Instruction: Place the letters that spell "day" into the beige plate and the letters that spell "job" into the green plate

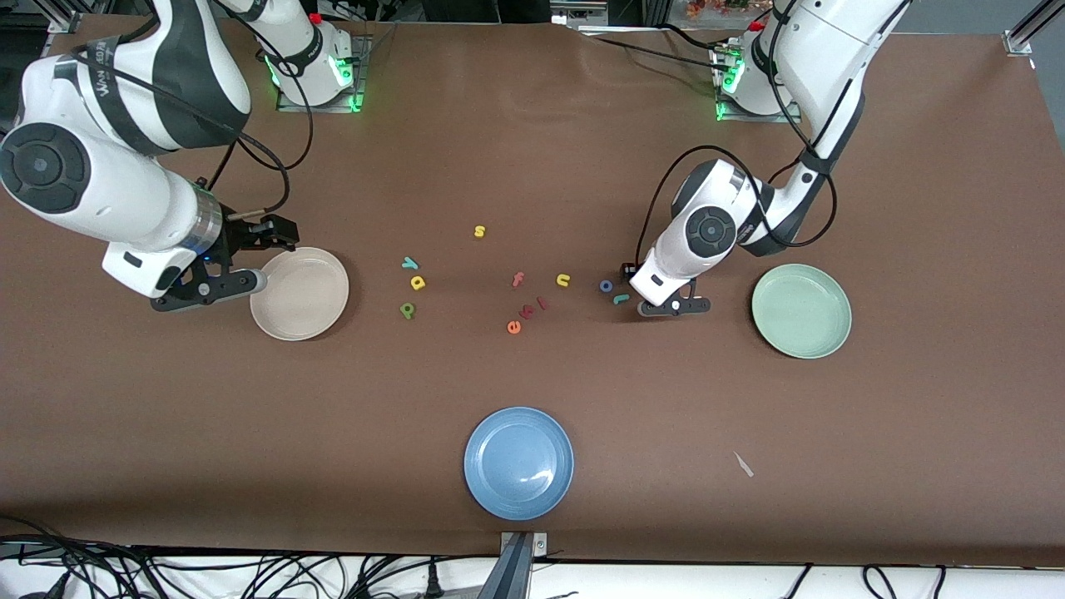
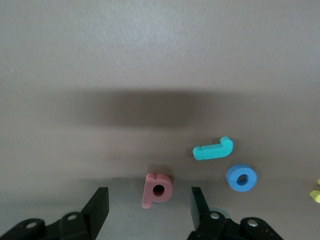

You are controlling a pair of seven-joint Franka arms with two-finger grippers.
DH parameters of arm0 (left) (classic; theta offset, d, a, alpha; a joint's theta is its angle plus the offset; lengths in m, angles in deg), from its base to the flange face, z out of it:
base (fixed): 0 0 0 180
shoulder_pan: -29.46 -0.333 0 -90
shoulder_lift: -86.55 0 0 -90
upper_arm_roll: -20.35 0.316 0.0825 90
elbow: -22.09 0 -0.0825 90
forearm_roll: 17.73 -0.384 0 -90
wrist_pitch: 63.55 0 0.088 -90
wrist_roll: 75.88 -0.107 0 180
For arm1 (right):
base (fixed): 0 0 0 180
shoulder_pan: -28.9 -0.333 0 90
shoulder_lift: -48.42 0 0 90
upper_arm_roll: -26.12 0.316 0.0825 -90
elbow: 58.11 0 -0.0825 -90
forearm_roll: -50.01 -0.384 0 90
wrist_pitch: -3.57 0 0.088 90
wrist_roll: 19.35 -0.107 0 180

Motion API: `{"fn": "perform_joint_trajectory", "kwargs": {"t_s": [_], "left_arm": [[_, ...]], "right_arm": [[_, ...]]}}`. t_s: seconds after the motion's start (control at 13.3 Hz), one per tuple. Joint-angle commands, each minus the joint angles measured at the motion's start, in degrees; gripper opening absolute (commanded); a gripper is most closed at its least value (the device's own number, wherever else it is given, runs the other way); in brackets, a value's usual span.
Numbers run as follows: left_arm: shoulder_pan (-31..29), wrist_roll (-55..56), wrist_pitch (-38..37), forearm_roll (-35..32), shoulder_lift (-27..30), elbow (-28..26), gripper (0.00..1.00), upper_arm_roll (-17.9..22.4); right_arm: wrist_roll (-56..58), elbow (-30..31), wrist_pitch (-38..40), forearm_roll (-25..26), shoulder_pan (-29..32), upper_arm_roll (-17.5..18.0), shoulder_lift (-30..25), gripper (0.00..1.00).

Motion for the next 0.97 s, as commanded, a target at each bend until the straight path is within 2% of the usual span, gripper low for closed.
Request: {"fn": "perform_joint_trajectory", "kwargs": {"t_s": [0.0, 0.22, 0.37, 0.52, 0.9], "left_arm": [[0.7, 0.9, 0.7, -1.7, -0.3, -0.2, 0.70, 0.5], [0.8, 1.6, 0.7, -1.7, -1.3, 0.0, 0.63, 0.6], [1.4, 1.7, 0.7, -1.8, -1.7, 0.1, 0.63, 0.7], [1.4, 1.7, 0.7, -1.7, -1.9, 0.2, 0.56, 0.7], [1.5, 2.8, 0.7, -3.1, -2.0, 0.3, 0.03, 0.8]], "right_arm": [[-0.3, 2.2, -4.1, -2.8, -0.9, 0.2, 1.2, 1.00], [-0.5, 10.5, -12.7, -3.1, 0.9, 5.7, -0.5, 1.00], [-0.5, 16.6, -17.5, -3.0, 2.5, 9.8, -1.4, 1.00], [-0.5, 22.7, -23.9, -2.8, 4.6, 13.4, -2.2, 1.00], [-0.5, 35.0, -37.2, -2.8, 6.1, 17.7, -3.3, 1.00]]}}
